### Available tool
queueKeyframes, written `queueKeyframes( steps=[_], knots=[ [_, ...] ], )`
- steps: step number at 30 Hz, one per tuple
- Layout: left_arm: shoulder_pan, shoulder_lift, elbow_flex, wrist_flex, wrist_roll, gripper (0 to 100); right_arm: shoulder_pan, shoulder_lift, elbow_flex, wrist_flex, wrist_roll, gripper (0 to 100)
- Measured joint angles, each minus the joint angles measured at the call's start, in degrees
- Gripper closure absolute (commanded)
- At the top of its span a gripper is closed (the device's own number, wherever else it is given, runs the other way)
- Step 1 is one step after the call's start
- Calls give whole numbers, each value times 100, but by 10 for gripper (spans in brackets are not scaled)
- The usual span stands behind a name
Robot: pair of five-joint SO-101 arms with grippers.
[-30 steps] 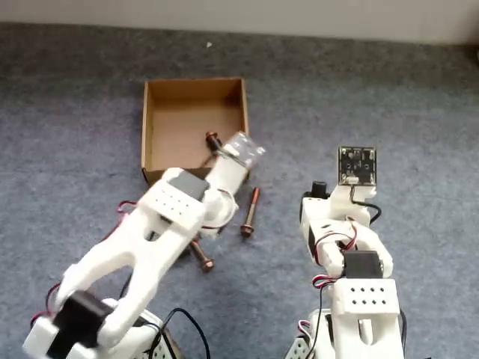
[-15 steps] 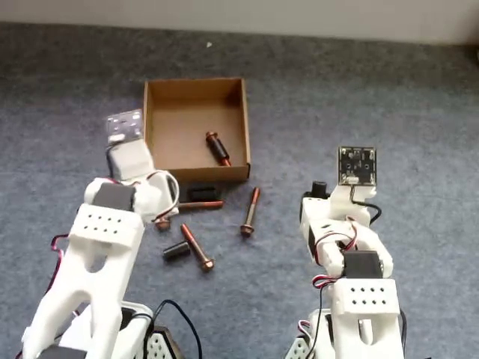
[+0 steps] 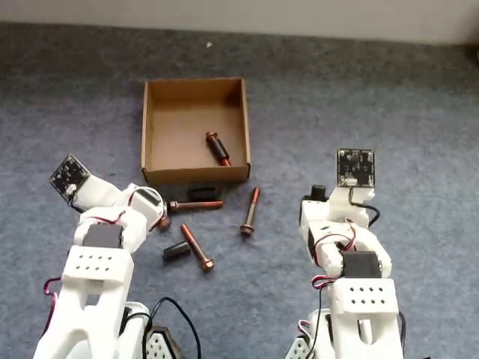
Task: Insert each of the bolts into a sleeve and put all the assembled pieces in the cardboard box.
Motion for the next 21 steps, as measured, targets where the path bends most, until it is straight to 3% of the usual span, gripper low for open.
queueKeyframes(
  steps=[2,4,14,21],
  knots=[
    [-9,-176,167,-26,0,664,0,0,0,-18,0,994],
    [-9,-360,316,-35,9,649,0,0,0,-18,0,994],
    [0,-1662,633,-44,-70,780,0,0,0,-18,0,994],
    [-9,-2734,651,396,-1257,849,0,0,0,-18,0,994]
  ],
)
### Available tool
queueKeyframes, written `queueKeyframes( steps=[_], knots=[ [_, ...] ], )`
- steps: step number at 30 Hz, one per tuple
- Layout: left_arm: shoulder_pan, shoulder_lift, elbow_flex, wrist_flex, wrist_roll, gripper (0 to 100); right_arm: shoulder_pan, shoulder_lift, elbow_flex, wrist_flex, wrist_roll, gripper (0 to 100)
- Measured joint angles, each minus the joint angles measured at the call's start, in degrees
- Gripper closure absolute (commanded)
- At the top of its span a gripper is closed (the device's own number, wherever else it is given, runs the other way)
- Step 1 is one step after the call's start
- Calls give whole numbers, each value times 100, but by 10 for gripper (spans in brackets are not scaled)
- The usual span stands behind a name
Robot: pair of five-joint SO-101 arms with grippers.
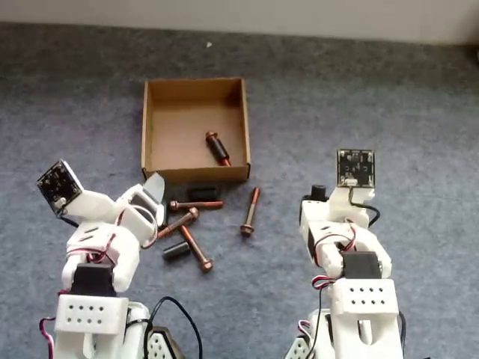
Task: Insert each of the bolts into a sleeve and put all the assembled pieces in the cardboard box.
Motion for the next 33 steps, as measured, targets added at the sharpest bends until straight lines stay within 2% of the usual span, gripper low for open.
queueKeyframes(
  steps=[6,12,14,20,24,33],
  knots=[
    [0,-791,0,712,-2321,932,0,0,0,0,0,994],
    [0,-1073,26,774,-4703,951,0,0,0,0,0,994],
    [9,-1090,26,774,-5240,951,0,0,0,0,0,994],
    [484,-1090,26,1292,-5556,951,0,0,0,0,0,994],
    [563,-809,-211,1574,-5855,951,0,0,0,0,0,994],
    [958,1890,-1714,2303,-6796,947,0,0,0,0,0,994]
  ],
)
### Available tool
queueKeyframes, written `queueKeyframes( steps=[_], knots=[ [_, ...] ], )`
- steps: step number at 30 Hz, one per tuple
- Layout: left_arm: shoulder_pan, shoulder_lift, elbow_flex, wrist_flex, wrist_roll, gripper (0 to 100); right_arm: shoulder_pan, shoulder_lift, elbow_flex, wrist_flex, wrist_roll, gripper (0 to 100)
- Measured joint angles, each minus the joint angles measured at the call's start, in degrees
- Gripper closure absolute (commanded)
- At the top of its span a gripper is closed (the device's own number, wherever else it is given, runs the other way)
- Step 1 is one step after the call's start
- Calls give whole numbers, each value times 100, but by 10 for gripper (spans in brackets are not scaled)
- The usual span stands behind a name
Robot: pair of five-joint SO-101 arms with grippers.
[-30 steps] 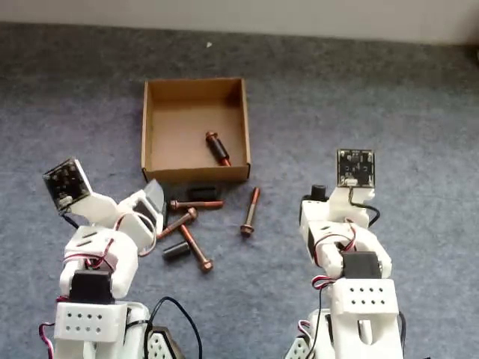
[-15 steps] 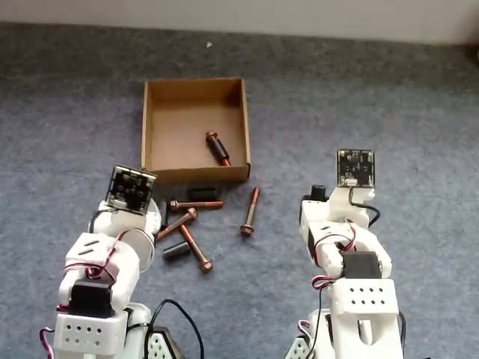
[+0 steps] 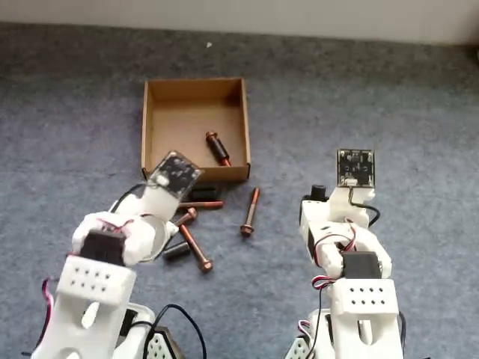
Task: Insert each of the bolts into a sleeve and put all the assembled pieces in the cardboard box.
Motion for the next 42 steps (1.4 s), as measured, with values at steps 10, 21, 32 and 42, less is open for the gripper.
queueKeyframes(
  steps=[10,21,32,42],
  knots=[
    [457,3015,-1451,149,-281,854,0,0,0,0,0,994],
    [580,5099,-2620,141,-281,853,0,0,0,0,0,994],
    [571,6523,-3376,141,-281,854,0,0,0,0,0,994],
    [563,7525,-4070,132,-299,969,0,0,0,0,0,994]
  ],
)
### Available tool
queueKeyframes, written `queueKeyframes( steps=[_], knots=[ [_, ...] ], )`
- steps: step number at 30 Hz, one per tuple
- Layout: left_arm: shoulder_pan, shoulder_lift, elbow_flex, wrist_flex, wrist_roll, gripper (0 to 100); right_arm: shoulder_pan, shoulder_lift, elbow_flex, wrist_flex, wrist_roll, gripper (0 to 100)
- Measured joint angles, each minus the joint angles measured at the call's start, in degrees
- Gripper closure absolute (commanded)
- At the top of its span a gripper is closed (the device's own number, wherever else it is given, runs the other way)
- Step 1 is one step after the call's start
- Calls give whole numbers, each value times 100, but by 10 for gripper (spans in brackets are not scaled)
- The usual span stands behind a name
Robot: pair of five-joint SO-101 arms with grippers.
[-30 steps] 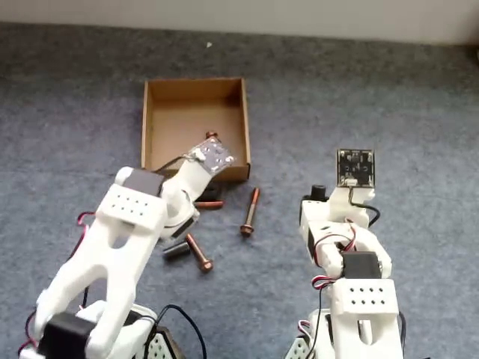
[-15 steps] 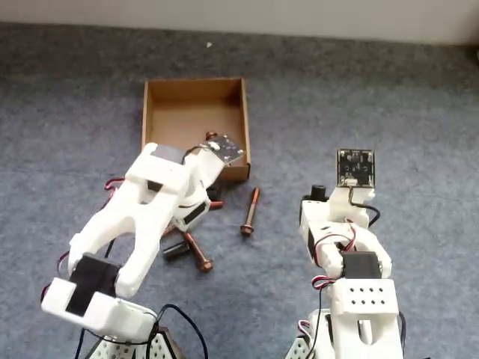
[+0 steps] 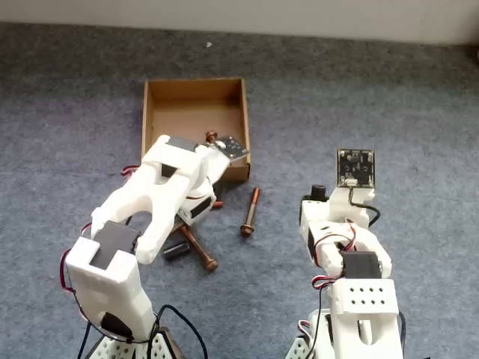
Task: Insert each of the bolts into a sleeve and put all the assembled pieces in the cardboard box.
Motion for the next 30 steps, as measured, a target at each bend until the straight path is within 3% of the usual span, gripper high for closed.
queueKeyframes(
  steps=[14,25,30],
  knots=[
    [18,-229,70,-9,79,995,0,0,0,0,0,994],
    [-9,-3174,1178,-62,659,995,0,0,0,0,0,994],
    [0,-4413,1811,-501,1240,995,0,0,0,0,0,994]
  ],
)
